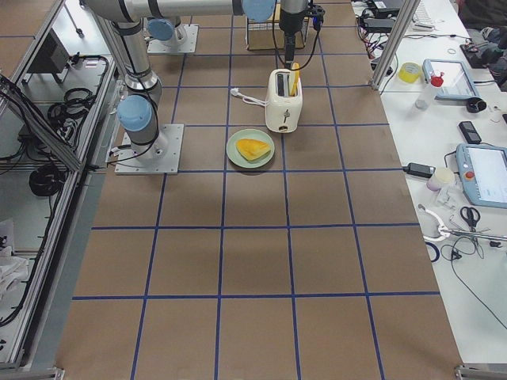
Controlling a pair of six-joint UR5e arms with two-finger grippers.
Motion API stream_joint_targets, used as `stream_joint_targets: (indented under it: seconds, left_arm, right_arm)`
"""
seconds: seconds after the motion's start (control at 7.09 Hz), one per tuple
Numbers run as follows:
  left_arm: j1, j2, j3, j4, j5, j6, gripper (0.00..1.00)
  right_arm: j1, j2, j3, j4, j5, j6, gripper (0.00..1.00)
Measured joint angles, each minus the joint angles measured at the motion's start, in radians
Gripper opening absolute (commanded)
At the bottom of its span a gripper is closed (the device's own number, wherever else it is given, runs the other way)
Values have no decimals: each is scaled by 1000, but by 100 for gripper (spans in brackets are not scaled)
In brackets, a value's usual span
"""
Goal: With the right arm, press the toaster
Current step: 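Hold the right gripper above the white toaster, closing its fingers, then move the right gripper down beside the toaster's lever end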
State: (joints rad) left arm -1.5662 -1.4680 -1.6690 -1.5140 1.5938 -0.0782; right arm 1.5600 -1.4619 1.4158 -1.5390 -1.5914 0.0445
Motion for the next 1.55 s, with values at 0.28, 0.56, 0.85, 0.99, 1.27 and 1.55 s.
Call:
stream_joint_targets:
  seconds: [0.28,0.56,0.85,0.99,1.27,1.55]
  left_arm:
    - [-1,0,0,0,0,0,100]
    - [0,0,0,0,0,0,100]
    - [0,0,0,0,0,0,100]
    - [0,0,0,0,0,0,100]
    - [0,0,0,0,0,0,100]
    - [0,0,0,0,0,0,100]
  right_arm:
    - [0,0,0,-2,-7,0,100]
    - [-1,0,0,-6,-8,-2,83]
    - [-21,2,-1,-10,-8,-41,38]
    - [-44,4,1,-14,-4,-105,22]
    - [-132,25,8,-17,29,-255,11]
    - [-214,68,15,-19,110,-369,8]
